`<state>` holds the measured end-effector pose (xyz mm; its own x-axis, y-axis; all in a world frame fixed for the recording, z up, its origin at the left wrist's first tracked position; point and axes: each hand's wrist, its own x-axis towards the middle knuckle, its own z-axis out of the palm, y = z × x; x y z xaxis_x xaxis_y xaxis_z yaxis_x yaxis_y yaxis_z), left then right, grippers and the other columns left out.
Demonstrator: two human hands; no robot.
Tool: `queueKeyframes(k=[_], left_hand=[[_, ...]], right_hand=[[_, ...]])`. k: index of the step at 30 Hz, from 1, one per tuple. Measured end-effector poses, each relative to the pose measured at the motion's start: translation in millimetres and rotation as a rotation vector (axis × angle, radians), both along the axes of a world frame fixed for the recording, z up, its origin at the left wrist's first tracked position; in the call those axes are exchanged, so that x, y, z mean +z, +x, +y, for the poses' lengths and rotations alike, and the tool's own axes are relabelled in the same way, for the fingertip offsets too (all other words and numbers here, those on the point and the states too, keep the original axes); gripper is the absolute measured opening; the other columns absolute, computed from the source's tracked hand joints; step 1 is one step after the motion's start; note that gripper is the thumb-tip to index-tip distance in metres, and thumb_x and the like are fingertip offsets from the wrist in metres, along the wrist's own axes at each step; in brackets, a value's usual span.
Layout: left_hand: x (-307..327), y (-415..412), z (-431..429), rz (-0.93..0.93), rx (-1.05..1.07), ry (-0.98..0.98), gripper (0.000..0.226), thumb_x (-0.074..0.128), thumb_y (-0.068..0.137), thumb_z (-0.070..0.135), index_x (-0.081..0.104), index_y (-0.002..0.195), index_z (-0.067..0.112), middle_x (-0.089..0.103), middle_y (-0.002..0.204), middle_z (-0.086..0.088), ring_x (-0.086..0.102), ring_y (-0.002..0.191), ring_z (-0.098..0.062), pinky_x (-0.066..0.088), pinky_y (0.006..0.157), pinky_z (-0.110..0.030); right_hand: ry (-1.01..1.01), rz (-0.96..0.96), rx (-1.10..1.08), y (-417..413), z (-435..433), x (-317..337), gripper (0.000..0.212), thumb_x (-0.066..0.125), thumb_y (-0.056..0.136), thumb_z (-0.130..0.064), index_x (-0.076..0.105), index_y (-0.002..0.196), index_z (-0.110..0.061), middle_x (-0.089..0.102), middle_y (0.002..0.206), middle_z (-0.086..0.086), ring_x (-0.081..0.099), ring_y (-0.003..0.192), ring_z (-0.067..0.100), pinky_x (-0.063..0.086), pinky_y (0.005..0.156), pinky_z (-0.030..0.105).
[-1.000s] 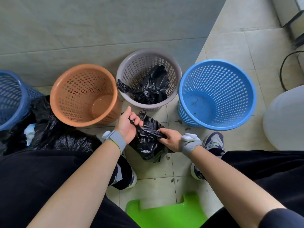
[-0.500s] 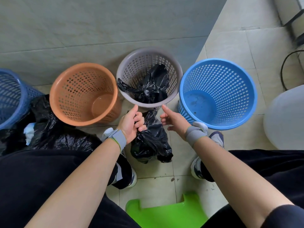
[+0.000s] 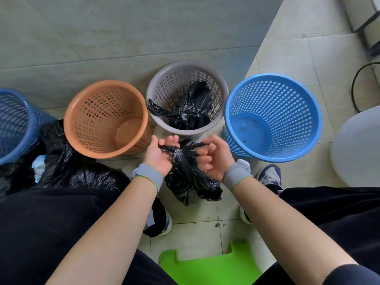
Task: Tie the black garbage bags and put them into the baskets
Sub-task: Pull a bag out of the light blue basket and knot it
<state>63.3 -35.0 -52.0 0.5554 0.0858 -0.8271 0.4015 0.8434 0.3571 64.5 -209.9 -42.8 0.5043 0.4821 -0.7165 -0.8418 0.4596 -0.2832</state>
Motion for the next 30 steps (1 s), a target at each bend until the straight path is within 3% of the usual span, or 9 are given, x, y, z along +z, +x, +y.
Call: queueKeyframes(k=[5, 10, 14, 18, 21, 23, 25, 27, 30], left_hand=[[-7.0, 1.4, 12.9, 0.113, 0.079, 0.185, 0.046, 0.028, 0.106, 0.036, 0.026, 0.062, 0.021, 0.022, 0.040, 0.006, 0.024, 0.032, -0.014, 0.041, 0.063, -0.033], [-13.0, -5.6, 57.6, 0.173, -0.009, 0.359, 0.036, 0.022, 0.104, 0.024, 0.031, 0.069, 0.023, 0.031, 0.060, 0.003, 0.030, 0.048, -0.012, 0.030, 0.054, -0.025], [-15.1, -2.9, 52.7, 0.131, -0.018, 0.479, 0.041, 0.022, 0.104, 0.031, 0.023, 0.064, 0.023, 0.019, 0.039, 0.008, 0.016, 0.031, -0.010, 0.018, 0.045, -0.020], [-18.9, -5.6, 29.8, 0.124, -0.143, 0.627, 0.048, 0.034, 0.103, 0.044, 0.030, 0.062, 0.020, 0.018, 0.040, 0.008, 0.018, 0.034, -0.012, 0.031, 0.046, -0.024], [-19.1, -9.1, 11.0, 0.079, -0.345, 0.646, 0.055, 0.037, 0.100, 0.050, 0.046, 0.056, 0.018, 0.040, 0.040, 0.006, 0.043, 0.042, -0.016, 0.049, 0.074, -0.039], [-12.4, -8.7, -2.0, 0.053, -0.639, 0.796, 0.058, 0.036, 0.096, 0.055, 0.059, 0.057, 0.019, 0.058, 0.057, -0.001, 0.055, 0.067, -0.023, 0.045, 0.091, -0.040], [-1.2, -7.1, -13.0, 0.080, -0.959, 1.020, 0.061, 0.029, 0.100, 0.052, 0.071, 0.075, 0.016, 0.060, 0.081, -0.006, 0.053, 0.084, -0.025, 0.039, 0.089, -0.033], [9.9, -3.3, -19.4, 0.058, -1.130, 1.206, 0.060, 0.027, 0.102, 0.049, 0.075, 0.088, 0.016, 0.063, 0.094, -0.013, 0.057, 0.092, -0.031, 0.042, 0.093, -0.035], [20.1, 3.0, -21.6, 0.005, -1.148, 1.056, 0.058, 0.031, 0.100, 0.053, 0.073, 0.090, 0.014, 0.073, 0.078, -0.016, 0.071, 0.080, -0.032, 0.054, 0.086, -0.037]], right_hand=[[-0.944, -0.740, 0.740, -5.3, -11.2, -25.4, 0.055, 0.061, 0.089, -0.052, 0.045, 0.051, -0.016, 0.039, 0.046, -0.005, 0.037, 0.045, 0.015, 0.034, 0.050, 0.030], [-1.293, -0.711, 1.041, -15.1, -87.0, -66.5, 0.066, 0.039, 0.094, -0.068, 0.068, 0.078, -0.011, 0.062, 0.068, 0.006, 0.060, 0.069, 0.026, 0.045, 0.063, 0.032], [-1.442, -0.622, 1.003, -21.0, -112.4, -84.0, 0.066, 0.036, 0.096, -0.066, 0.070, 0.091, -0.010, 0.070, 0.088, 0.012, 0.063, 0.080, 0.028, 0.050, 0.076, 0.036], [-1.605, -0.605, 1.014, -21.7, -105.2, -102.1, 0.058, 0.033, 0.098, -0.062, 0.063, 0.089, -0.014, 0.070, 0.100, 0.014, 0.063, 0.091, 0.031, 0.047, 0.079, 0.037], [-1.578, -0.565, 0.922, -22.2, -99.2, -101.8, 0.050, 0.037, 0.098, -0.056, 0.060, 0.110, -0.013, 0.066, 0.113, 0.016, 0.061, 0.106, 0.034, 0.045, 0.087, 0.038], [-1.491, -0.622, 0.851, -23.3, -89.8, -93.4, 0.046, 0.046, 0.094, -0.058, 0.054, 0.106, -0.014, 0.061, 0.107, 0.012, 0.058, 0.105, 0.034, 0.044, 0.085, 0.038], [-1.429, -0.721, 0.869, -25.7, -80.4, -85.2, 0.060, 0.054, 0.082, -0.071, 0.047, 0.106, -0.015, 0.051, 0.113, 0.010, 0.052, 0.112, 0.033, 0.045, 0.092, 0.041], [-1.373, -0.769, 0.973, -27.3, -71.7, -73.3, 0.096, 0.055, 0.068, -0.086, 0.041, 0.127, -0.012, 0.035, 0.145, 0.016, 0.032, 0.138, 0.035, 0.034, 0.112, 0.049], [-1.374, -0.818, 1.007, -31.5, -53.8, -57.9, 0.118, 0.055, 0.047, -0.098, 0.031, 0.130, -0.018, 0.007, 0.160, 0.010, 0.005, 0.150, 0.035, 0.017, 0.120, 0.055]])
